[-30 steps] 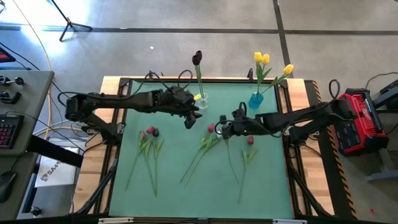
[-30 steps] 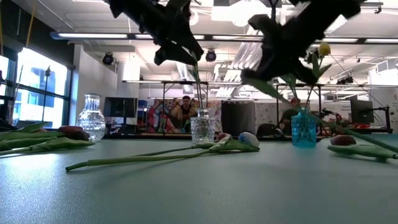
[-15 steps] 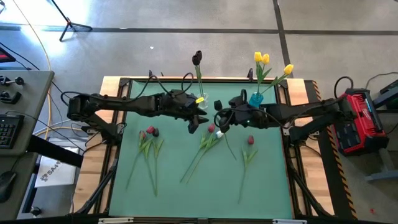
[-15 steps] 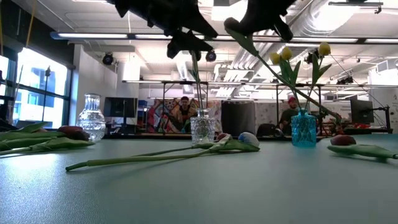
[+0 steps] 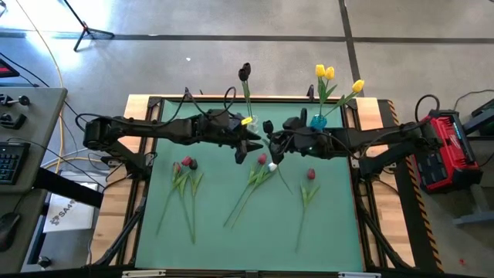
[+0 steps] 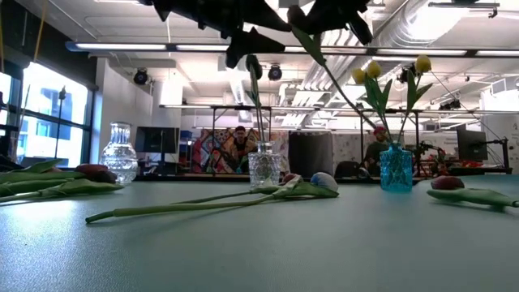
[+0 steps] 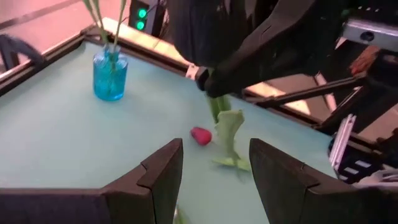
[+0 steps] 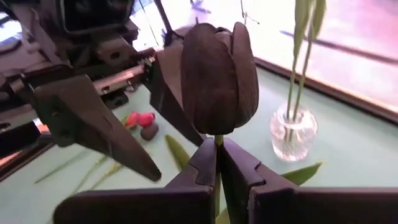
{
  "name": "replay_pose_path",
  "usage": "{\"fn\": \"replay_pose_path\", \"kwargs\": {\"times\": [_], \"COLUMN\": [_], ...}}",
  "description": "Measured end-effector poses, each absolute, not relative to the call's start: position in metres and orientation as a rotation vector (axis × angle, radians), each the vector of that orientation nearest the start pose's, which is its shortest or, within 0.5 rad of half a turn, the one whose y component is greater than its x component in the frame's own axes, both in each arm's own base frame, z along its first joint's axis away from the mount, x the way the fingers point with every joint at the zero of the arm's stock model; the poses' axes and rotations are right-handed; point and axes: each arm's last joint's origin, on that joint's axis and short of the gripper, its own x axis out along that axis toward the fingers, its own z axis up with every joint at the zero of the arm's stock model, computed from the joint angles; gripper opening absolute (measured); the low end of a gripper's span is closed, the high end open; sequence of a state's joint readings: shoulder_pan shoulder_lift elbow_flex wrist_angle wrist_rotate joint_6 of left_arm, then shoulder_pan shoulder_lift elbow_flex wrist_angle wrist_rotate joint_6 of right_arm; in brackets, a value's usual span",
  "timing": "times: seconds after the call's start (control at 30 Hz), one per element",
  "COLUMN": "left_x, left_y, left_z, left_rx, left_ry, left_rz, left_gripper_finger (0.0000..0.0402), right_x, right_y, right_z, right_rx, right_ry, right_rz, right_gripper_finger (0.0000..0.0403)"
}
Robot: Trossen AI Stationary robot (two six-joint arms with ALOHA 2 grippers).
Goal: Sort flowers into vase by color
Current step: Put the black tulip into the right transparent vase
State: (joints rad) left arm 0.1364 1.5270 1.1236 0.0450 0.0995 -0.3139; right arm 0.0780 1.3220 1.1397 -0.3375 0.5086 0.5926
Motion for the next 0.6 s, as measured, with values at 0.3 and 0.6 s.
{"fn": "replay_pose_path", "kwargs": {"times": [0.3, 0.6], "left_x": [0.352, 0.360], "left_y": [0.045, 0.050], "left_z": [0.295, 0.295], "left_rx": [-0.371, -0.352], "left_ry": [0.266, 0.181], "left_rz": [0.069, 0.064], "left_gripper_finger": [0.0175, 0.0173], "right_x": [0.292, 0.294], "right_y": [0.001, -0.004], "right_z": [0.341, 0.360], "right_rx": [0.322, 0.299], "right_ry": [0.259, 0.095], "right_rz": [-0.519, -0.489], "right_gripper_finger": [0.0000, 0.0000]}}
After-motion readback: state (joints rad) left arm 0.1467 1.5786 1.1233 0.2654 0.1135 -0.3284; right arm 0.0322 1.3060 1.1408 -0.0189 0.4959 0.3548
